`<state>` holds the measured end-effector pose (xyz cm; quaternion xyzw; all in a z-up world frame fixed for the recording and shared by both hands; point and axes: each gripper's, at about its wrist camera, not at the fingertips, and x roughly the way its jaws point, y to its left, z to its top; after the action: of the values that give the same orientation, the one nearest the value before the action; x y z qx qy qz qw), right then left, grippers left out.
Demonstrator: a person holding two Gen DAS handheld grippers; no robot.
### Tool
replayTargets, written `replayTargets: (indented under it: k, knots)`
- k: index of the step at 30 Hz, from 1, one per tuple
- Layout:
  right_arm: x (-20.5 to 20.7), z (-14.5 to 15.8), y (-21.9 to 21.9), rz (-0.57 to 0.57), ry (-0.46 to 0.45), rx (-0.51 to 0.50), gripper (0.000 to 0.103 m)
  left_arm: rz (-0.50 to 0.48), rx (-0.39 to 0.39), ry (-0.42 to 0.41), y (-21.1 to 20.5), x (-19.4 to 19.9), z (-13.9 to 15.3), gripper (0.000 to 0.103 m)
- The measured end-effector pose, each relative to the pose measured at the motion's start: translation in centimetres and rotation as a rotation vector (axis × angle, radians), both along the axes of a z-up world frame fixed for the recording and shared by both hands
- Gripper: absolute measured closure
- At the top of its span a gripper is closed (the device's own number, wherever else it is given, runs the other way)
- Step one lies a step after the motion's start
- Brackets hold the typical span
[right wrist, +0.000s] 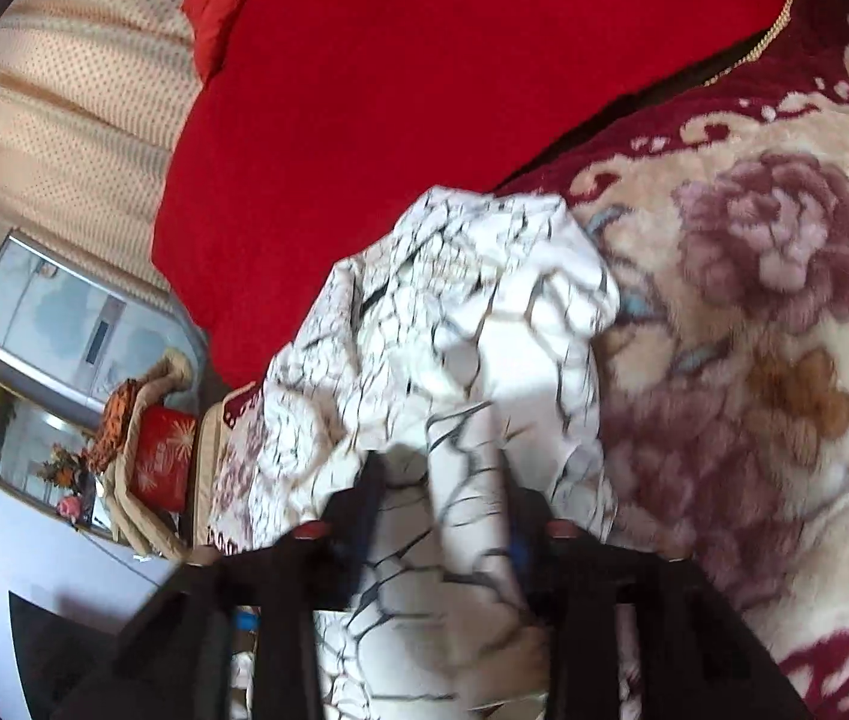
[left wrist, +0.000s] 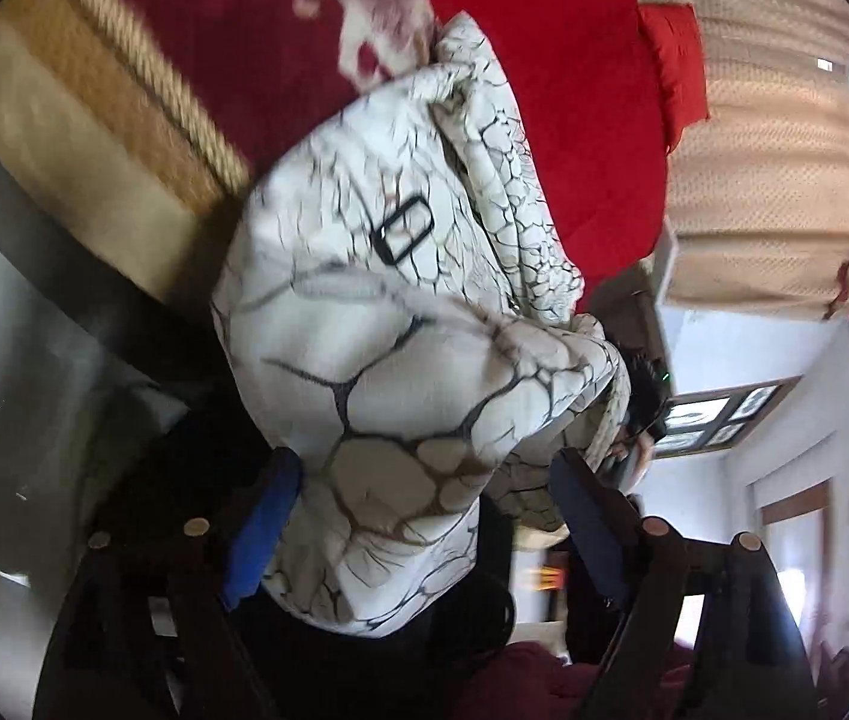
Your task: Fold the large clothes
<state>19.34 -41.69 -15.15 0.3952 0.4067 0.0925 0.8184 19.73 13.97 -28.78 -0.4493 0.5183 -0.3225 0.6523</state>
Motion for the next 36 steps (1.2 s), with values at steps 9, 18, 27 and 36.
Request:
replayTargets:
  k: [9, 18, 27, 36]
  knots:
    - [-6.6, -1.9, 3.5, 0.163, 0.012, -0.001, 0.029, -0.049, 0.0, -0.101, -3.1, -0.7, 2.3, 0.092]
    - [-10.2, 1.5, 8.8, 0.431, -0.089, -0.051, 0.086, -0.068, 0.035, -0.333, -4.0, 2.3, 10.6, 0.099]
    - [-4.9, 10.8, 3.1, 0.21, -0.351, 0.01, 0.091, -0.041, 0.128, -0.52, -6.3, 14.3, 20.7, 0.099]
    - [5.9, 2.9, -15.7, -0.46, -0.189, 0.215, 0.088, 0.04, 0.417, -0.276, -9.0, 34.3, 13.9, 0.098]
